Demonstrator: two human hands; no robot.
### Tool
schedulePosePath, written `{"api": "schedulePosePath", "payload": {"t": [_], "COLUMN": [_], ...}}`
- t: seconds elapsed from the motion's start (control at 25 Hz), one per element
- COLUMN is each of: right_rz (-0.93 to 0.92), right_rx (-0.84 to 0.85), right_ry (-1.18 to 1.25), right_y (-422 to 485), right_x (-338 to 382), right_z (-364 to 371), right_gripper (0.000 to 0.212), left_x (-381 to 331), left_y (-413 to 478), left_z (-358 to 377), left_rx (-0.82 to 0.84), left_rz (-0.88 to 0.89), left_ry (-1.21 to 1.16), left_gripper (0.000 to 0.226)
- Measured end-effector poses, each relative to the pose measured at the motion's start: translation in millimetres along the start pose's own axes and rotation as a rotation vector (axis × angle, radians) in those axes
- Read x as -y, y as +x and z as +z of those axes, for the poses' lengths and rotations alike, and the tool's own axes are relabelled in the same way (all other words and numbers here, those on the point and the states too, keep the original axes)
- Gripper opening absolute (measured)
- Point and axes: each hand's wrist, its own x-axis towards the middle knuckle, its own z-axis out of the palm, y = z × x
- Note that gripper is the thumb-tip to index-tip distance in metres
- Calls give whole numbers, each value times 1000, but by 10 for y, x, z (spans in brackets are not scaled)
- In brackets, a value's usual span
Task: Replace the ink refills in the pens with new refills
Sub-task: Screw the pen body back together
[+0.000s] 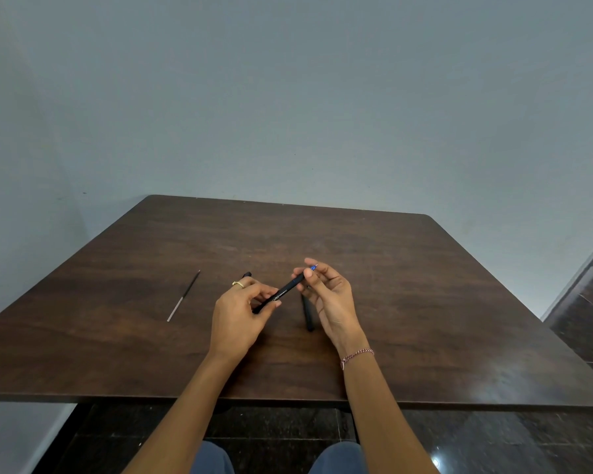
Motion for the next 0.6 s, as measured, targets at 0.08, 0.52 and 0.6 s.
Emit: {"api": "schedulePosePath", "payload": {"t": [0.08, 0.52, 0.6], "right_rz": [-1, -49, -62], "right_rx": [39, 39, 29], "right_ry": [42, -28, -36], "right_y": [-1, 0, 0], "right_x": [14, -21, -19], "right_z": [-4, -8, -4], "right_gripper": [32, 28, 27], "left_x": [3, -19, -22], "left_y": [4, 9, 6], "left_z": [1, -4, -1], "left_rx": [-14, -23, -20], "left_rz": [-14, -25, -16], "left_ry": [-5, 3, 17], "left_gripper": [21, 20, 20]}}
